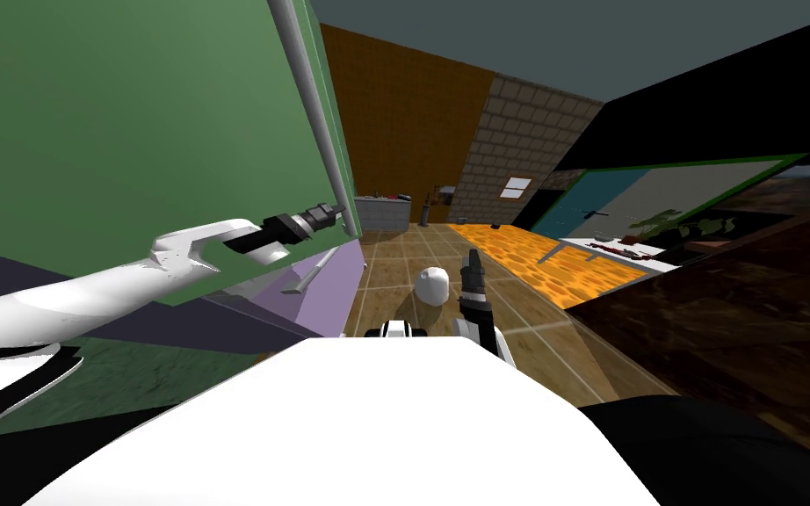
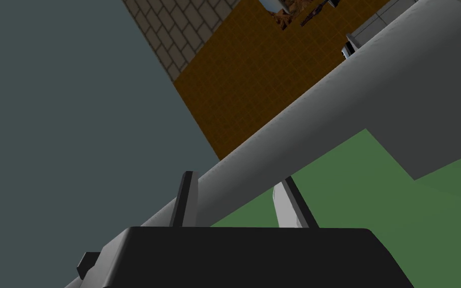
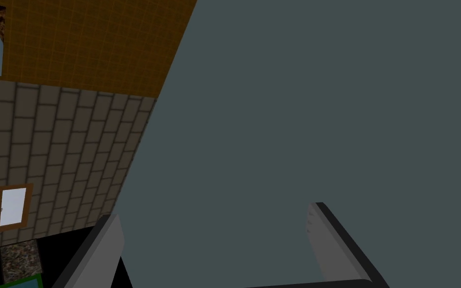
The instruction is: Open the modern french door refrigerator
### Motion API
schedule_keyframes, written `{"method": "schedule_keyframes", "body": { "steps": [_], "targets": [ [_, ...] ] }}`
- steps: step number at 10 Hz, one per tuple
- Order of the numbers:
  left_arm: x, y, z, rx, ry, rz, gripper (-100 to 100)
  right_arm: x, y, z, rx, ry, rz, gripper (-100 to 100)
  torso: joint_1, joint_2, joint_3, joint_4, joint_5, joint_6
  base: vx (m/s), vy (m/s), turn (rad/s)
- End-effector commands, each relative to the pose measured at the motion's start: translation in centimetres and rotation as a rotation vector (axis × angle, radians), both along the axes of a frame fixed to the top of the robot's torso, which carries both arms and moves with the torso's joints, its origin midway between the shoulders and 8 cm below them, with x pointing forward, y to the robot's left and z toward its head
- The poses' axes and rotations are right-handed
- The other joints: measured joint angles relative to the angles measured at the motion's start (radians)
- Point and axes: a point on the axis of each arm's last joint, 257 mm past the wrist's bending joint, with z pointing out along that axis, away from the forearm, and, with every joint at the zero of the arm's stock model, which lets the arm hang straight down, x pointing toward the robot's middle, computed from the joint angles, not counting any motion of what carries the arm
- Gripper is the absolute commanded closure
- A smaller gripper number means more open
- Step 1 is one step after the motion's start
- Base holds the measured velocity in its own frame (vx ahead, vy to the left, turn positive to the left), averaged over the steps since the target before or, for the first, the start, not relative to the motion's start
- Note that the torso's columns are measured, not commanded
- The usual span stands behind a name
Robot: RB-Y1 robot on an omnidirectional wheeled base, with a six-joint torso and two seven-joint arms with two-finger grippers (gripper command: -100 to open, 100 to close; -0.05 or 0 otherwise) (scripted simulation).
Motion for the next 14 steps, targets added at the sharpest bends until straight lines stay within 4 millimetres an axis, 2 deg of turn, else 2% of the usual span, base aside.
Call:
{"method": "schedule_keyframes", "body": {
  "steps": [1,2,4,5,6,7,8,9,10,14],
  "targets": [
    [1.3,1.3,0.3,0.003,-0.004,0.011,100,0.0,0.0,0.0,0.0,0.0,0.0,0,-0.002,0.001,0.002,0.0,0.0,0.0,-0.084,-0.008,-0.044],
    [1.4,0.7,0.2,0.017,-0.001,-0.023,100,0.0,0.0,0.0,0.0,0.0,0.0,0,0.0,-0.001,0.0,0.002,0.0,-0.004,-0.172,-0.043,-0.145],
    [2.7,2.3,0.6,0.02,-0.008,0.009,100,0.0,0.0,0.0,0.0,0.0,0.0,0,-0.004,0.003,0.003,0.001,-0.001,-0.002,-0.131,-0.036,-0.051],
    [2.7,1.9,0.3,0.036,-0.001,-0.023,100,0.0,0.0,0.0,0.0,0.0,0.0,0,0.0,-0.002,-0.001,0.003,-0.001,-0.004,-0.133,-0.06,-0.146],
    [3.2,2.5,0.2,0.041,0.0,-0.015,100,0.0,0.0,0.0,0.0,0.0,0.0,0,-0.003,0.0,0.0,0.001,-0.002,0.0,-0.156,-0.033,-0.087],
    [3.9,3.4,1.1,0.042,-0.013,0.007,100,0.0,0.0,0.0,0.0,0.0,0.0,0,-0.004,-0.001,0.0,0.001,-0.002,0.0,-0.091,-0.011,-0.02],
    [3.6,2.7,0.1,0.043,0.002,-0.006,100,0.0,0.0,0.0,0.0,0.0,0.0,0,-0.001,-0.003,-0.002,0.003,-0.002,-0.002,-0.028,-0.007,-0.007],
    [2.4,0.3,0.2,0.044,0.0,-0.072,100,0.0,0.0,0.0,0.0,0.0,0.0,0,0.0,-0.004,-0.002,0.002,-0.002,-0.002,-0.048,0.053,-0.008],
    [1.7,-0.9,0.2,0.044,-0.002,-0.105,100,0.0,0.0,0.0,0.0,0.0,0.0,0,-0.001,-0.001,0.0,0.0,-0.001,0.001,-0.085,0.087,-0.049],
    [-1.3,-5.4,0.4,0.043,-0.007,-0.237,100,0.0,0.0,0.0,0.0,0.0,0.0,0,0.0,0.0,0.001,0.002,0.0,-0.002,-0.093,0.089,-0.035]
  ]
}}
